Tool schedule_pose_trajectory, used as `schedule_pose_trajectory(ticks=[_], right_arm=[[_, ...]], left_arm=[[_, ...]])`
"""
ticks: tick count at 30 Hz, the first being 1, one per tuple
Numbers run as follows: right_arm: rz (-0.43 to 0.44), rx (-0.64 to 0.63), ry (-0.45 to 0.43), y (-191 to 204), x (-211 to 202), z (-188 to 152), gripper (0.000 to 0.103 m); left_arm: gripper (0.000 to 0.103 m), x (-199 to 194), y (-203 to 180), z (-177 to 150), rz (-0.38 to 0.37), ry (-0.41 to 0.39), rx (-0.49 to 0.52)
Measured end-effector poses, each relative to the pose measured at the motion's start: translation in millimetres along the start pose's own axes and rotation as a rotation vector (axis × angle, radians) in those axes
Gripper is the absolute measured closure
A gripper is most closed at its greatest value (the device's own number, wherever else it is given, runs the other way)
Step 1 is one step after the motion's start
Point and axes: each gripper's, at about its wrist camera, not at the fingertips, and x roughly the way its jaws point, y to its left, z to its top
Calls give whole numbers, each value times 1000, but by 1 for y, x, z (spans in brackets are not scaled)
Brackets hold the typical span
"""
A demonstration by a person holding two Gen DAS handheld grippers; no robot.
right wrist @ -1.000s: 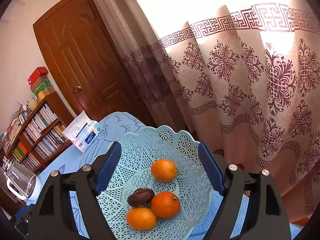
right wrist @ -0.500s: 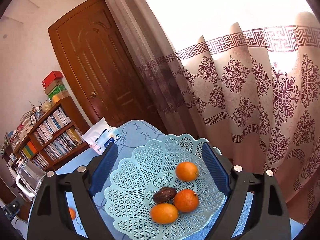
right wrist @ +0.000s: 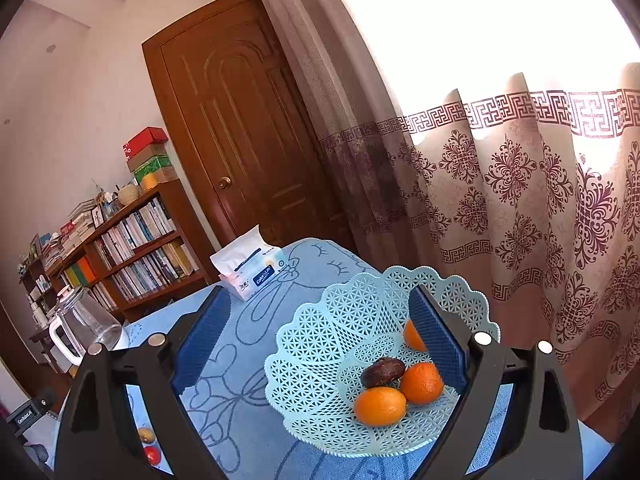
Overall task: Organize fruits
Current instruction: 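Move both tools away from the basket back over the fruit on the table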
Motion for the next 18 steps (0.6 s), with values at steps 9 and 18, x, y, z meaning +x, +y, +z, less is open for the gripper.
schedule_pose_trajectory(ticks=[9, 18], right_arm=[[65, -88, 46, 28, 0, -20, 11], [99, -200, 105, 53, 9, -44, 11]], left_arm=[[10, 6, 8, -28, 16, 64, 33], [10, 20, -14, -57, -44, 153, 115]])
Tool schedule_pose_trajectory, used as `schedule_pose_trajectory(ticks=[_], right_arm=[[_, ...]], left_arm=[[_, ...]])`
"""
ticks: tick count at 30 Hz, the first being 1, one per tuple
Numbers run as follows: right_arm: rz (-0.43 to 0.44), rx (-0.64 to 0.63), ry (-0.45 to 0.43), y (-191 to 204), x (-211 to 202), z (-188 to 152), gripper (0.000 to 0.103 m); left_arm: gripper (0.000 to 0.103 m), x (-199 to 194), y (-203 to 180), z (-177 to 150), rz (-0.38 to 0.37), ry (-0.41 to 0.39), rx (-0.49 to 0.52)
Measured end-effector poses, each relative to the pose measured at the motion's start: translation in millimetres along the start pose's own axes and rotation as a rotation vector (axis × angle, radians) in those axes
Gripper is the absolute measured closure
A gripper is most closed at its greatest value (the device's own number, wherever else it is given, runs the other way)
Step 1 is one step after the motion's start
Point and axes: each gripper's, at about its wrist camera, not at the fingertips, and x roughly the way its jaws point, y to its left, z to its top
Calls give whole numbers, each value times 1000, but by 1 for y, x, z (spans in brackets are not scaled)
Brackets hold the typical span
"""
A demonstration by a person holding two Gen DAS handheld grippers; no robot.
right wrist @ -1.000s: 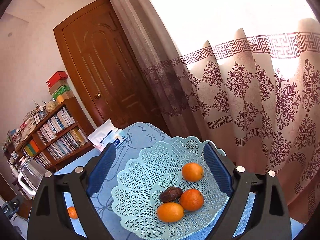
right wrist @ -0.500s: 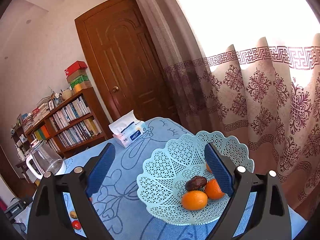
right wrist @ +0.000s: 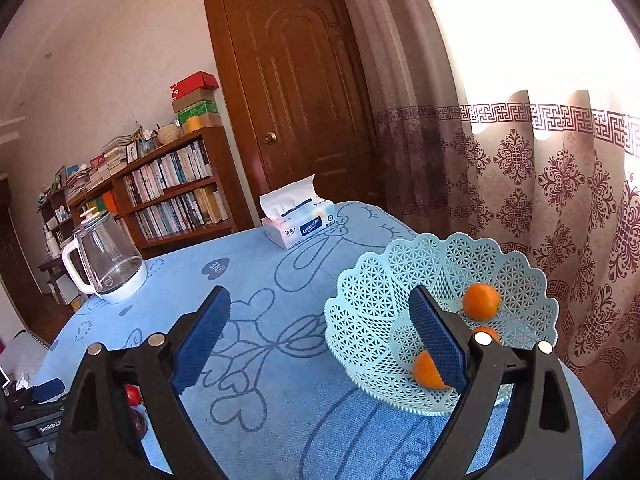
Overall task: Organize fruits
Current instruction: 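Move both tools away from the basket back over the fruit on the table, then grasp the second dark brown fruit with the left tool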
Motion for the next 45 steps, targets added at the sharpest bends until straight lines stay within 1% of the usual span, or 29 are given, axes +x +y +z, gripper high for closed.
schedule_pose_trajectory(ticks=[3, 9, 13, 15, 17, 20, 27, 31, 32, 34, 37, 42, 45], right_arm=[[11, -30, 10, 7, 3, -4, 11], [58, -94, 60, 20, 13, -14, 11], [66, -111, 78, 24, 16, -19, 11], [66, -110, 83, 24, 17, -20, 11], [66, -109, 86, 23, 18, -21, 11], [68, -112, 90, 24, 18, -21, 11], [75, -123, 98, 26, 20, -24, 11], [77, -127, 105, 26, 21, -25, 11], [78, -128, 107, 27, 21, -25, 11], [80, -131, 109, 27, 22, -25, 11], [86, -137, 114, 28, 22, -26, 11], [107, -156, 120, 32, 22, -29, 11], [127, -172, 129, 36, 23, -31, 11]], left_arm=[[10, 4, -7, -4, -15, 12, 21], [10, 15, -20, -13, -61, 56, 66], [10, 18, -28, -17, -79, 64, 102], [17, 20, -31, -19, -87, 71, 119], [20, 24, -34, -21, -90, 83, 132], [27, 30, -37, -24, -93, 106, 144], [48, 43, -34, -27, -98, 162, 130], [56, 42, -33, -27, -102, 158, 132], [61, 41, -34, -28, -108, 156, 138], [61, 40, -36, -28, -108, 148, 146], [61, 36, -33, -27, -121, 134, 130], [61, 24, -28, -22, -136, 84, 105], [61, 14, -22, -15, -114, 38, 94]])
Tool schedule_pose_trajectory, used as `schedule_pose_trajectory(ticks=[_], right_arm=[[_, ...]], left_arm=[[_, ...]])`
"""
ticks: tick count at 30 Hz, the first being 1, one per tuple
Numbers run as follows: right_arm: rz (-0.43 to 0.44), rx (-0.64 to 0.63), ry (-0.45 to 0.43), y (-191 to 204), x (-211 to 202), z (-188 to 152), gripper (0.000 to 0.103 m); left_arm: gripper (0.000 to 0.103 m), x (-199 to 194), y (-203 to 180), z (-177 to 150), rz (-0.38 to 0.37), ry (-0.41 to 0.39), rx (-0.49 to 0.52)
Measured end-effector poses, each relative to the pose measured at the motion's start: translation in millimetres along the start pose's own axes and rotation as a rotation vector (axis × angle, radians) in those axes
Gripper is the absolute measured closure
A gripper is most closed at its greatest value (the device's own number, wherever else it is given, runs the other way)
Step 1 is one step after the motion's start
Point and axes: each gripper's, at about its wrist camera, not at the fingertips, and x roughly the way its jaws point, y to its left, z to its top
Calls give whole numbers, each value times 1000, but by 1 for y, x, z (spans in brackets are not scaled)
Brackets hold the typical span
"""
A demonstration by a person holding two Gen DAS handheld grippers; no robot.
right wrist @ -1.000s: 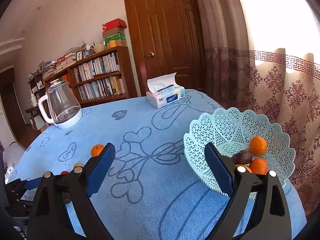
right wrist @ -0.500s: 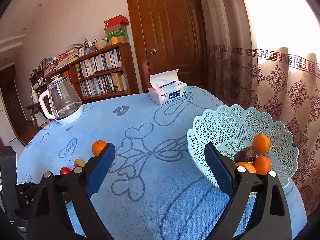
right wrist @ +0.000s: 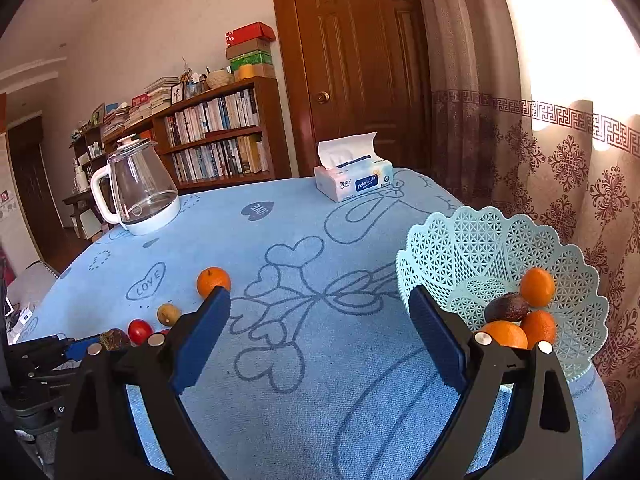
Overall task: Organize fruits
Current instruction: 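Grasp a red tomato with the right tool while the left tool holds the dark fruit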
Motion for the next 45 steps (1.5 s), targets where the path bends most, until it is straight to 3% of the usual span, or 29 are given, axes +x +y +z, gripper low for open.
schedule_pose_trajectory(ticks=[6, 11, 25, 34, 45], right_arm=[[46, -55, 23, 13, 3, -4, 11], [100, -103, 65, 27, 9, -8, 11], [303, -219, 301, 89, 53, -18, 11], [355, -298, 415, 119, 83, -27, 43], [355, -318, 470, 131, 104, -27, 70]], left_arm=[[61, -18, 24, 15, 62, -74, -62], [61, -24, 53, 23, 118, -90, -154], [61, -30, 78, 26, 185, -132, -237], [61, -29, 86, 24, 186, -135, -269], [61, -27, 86, 24, 184, -131, -274]])
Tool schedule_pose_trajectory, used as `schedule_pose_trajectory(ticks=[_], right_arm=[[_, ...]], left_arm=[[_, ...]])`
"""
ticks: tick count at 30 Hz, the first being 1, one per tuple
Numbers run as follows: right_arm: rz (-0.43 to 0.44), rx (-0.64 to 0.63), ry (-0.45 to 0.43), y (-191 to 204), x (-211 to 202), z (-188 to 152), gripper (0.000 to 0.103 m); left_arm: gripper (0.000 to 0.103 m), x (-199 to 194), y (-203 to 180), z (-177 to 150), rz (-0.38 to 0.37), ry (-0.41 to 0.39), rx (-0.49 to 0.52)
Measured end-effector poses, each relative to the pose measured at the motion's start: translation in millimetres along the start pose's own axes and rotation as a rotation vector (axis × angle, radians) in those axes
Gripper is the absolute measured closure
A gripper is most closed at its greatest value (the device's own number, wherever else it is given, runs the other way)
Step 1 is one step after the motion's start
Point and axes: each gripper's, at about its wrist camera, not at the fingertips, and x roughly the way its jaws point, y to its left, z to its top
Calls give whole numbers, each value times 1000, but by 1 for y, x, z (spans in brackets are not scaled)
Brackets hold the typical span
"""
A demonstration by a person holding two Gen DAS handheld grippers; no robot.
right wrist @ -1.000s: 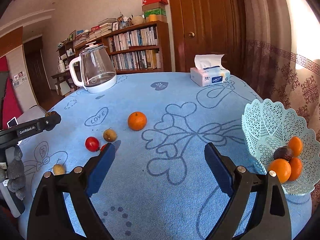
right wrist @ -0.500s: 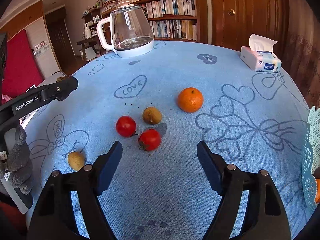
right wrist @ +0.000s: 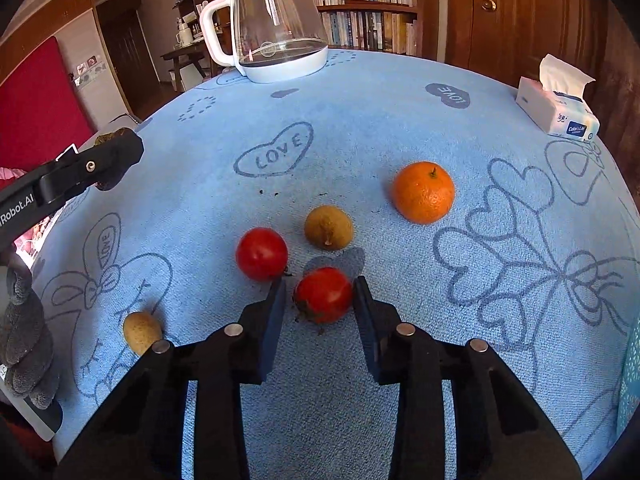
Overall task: Organize fruits
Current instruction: 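Grasp a red tomato with the right tool while the left tool holds the dark fruit, then carry the red tomato into the teal basket and open the right tool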
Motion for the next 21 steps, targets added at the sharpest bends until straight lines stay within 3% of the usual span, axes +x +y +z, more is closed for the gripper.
schedule_pose_trajectory(ticks=[10, 21], right_arm=[[6, 41, -37, -5, -11, -6, 74], [7, 143, -143, -27, -48, -6, 74]], left_arm=[[61, 2, -1, -2, -1, 4, 7], [61, 3, -4, -5, -3, 7, 17]])
